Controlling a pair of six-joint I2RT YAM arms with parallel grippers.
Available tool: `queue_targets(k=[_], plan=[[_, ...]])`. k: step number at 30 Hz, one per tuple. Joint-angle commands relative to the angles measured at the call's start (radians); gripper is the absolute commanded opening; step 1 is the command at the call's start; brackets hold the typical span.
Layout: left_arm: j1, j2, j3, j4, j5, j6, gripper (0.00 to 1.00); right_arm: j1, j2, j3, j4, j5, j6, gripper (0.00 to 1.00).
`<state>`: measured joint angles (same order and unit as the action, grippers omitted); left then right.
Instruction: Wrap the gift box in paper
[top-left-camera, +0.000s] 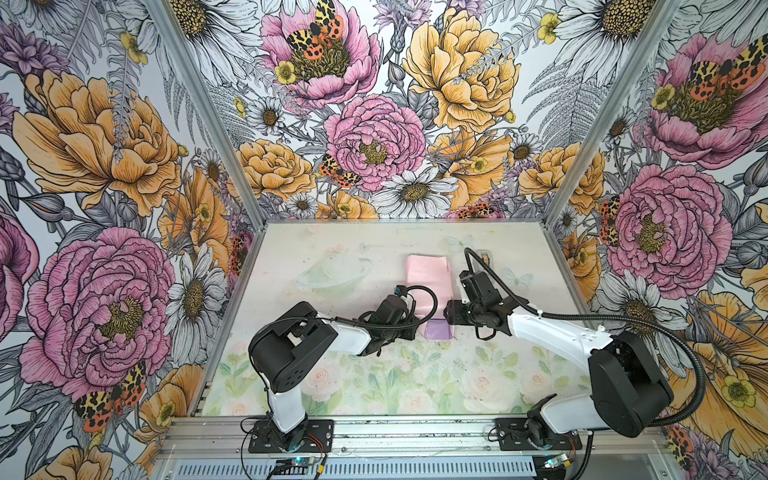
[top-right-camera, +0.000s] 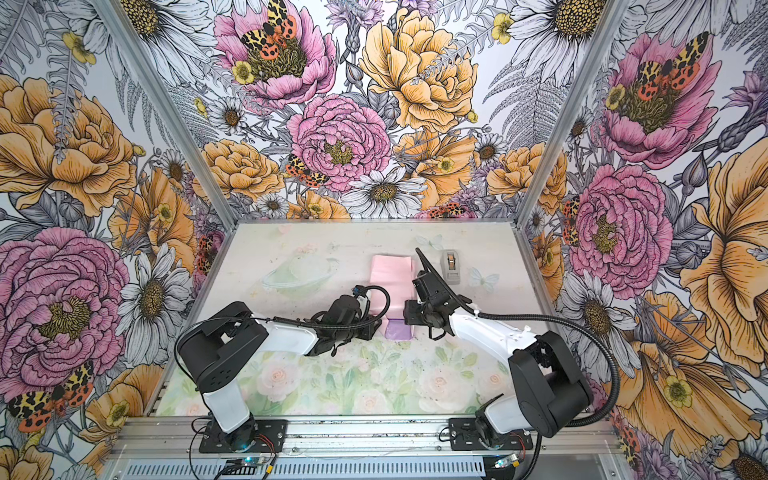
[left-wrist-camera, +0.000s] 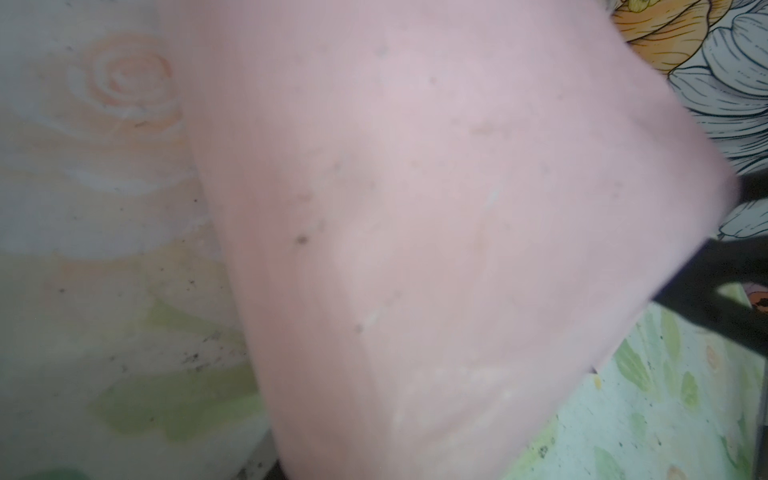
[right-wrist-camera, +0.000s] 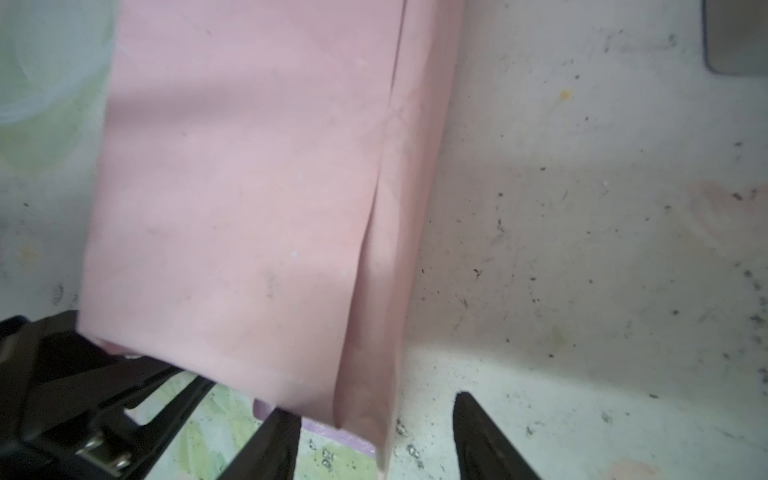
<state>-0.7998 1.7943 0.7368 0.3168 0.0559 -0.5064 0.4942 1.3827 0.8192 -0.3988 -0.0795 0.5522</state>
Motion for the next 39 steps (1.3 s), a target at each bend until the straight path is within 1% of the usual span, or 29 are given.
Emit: queue_targets(k=[1, 4, 7, 11, 15, 17, 19, 23, 26, 32, 33, 34, 39], plan=[[0.006, -0.004, 0.005, -0.035, -0.039, 0.011, 0.29, -0.032, -0.076, 0.022, 0.034, -0.068, 0.02, 0.62], [0.003, -0.012, 0.008, -0.064, -0.052, 0.03, 0.29, -0.072, -0.062, 0.051, 0.021, -0.123, 0.047, 0.63], [0.001, -0.022, 0.009, -0.084, -0.062, 0.043, 0.29, -0.089, 0.004, 0.11, -0.015, -0.14, 0.049, 0.63], [-0.001, -0.028, 0.009, -0.091, -0.067, 0.046, 0.29, -0.082, 0.113, 0.193, -0.063, -0.137, 0.023, 0.63], [-0.003, -0.03, 0.009, -0.095, -0.069, 0.046, 0.29, -0.075, 0.192, 0.243, -0.089, -0.131, -0.008, 0.63], [-0.004, -0.032, 0.013, -0.096, -0.067, 0.045, 0.29, -0.069, 0.229, 0.256, -0.115, -0.121, -0.016, 0.61], [-0.005, -0.033, 0.016, -0.097, -0.065, 0.04, 0.3, -0.063, 0.251, 0.25, -0.133, -0.1, -0.02, 0.57], [-0.015, -0.027, 0.038, -0.097, -0.064, 0.036, 0.29, -0.047, 0.253, 0.205, -0.135, -0.086, -0.007, 0.48], [-0.019, -0.013, 0.057, -0.096, -0.064, 0.036, 0.29, -0.039, 0.241, 0.181, -0.135, -0.08, 0.005, 0.44], [-0.024, 0.016, 0.097, -0.099, -0.059, 0.039, 0.3, -0.034, 0.22, 0.152, -0.133, -0.075, 0.021, 0.42], [-0.025, 0.054, 0.1, -0.1, -0.059, 0.039, 0.3, -0.032, 0.219, 0.15, -0.132, -0.076, 0.022, 0.42], [-0.025, 0.06, 0.102, -0.103, -0.058, 0.037, 0.29, -0.032, 0.218, 0.147, -0.132, -0.075, 0.021, 0.41], [-0.006, 0.059, 0.085, -0.114, -0.079, 0.011, 0.3, -0.031, 0.21, 0.138, -0.13, -0.068, 0.025, 0.41]])
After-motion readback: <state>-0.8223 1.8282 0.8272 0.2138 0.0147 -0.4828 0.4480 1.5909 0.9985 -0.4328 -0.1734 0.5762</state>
